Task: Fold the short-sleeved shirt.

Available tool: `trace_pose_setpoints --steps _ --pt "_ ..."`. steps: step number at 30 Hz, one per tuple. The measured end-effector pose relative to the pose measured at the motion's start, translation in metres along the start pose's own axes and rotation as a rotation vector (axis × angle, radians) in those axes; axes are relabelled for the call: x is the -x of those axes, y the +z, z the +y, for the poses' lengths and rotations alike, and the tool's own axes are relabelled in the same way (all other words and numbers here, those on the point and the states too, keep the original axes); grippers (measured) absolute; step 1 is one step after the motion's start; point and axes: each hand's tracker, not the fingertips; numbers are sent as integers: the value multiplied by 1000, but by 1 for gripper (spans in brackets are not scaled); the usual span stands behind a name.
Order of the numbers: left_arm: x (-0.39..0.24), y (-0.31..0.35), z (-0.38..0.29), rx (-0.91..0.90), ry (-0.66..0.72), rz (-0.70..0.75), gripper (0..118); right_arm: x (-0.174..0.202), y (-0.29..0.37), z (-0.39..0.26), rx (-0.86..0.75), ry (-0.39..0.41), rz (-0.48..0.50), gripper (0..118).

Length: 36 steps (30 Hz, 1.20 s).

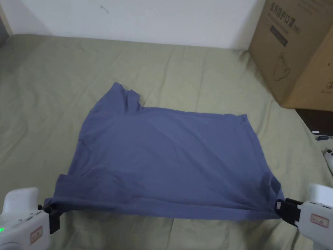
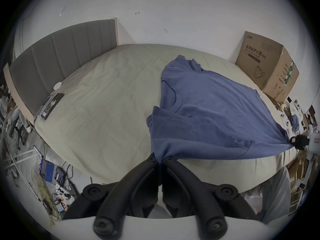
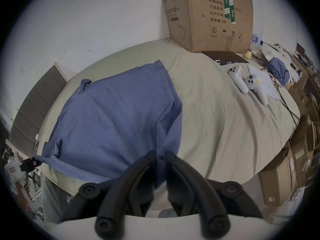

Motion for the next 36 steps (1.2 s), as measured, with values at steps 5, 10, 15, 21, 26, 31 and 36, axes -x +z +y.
trace_pose_setpoints --steps 5,10,15,21,26,31,36 --pt "20 22 5 3 96 13 107 -2 31 -3 -87 11 -31 111" --pt "31 68 42 -181 177 18 107 1 69 18 -231 100 -51 114" --pt "-6 104 92 -446 41 39 107 31 102 44 -434 182 -30 118" --pt "-70 113 114 -662 -131 48 107 73 115 56 -593 223 9 118" --pt "-99 110 113 -696 -160 -28 70 100 126 55 -657 184 52 75" --pt "-109 104 106 -708 -134 -54 0 112 127 54 -673 164 49 0" --pt "-106 100 106 -667 -115 -105 0 109 125 55 -675 109 81 0"
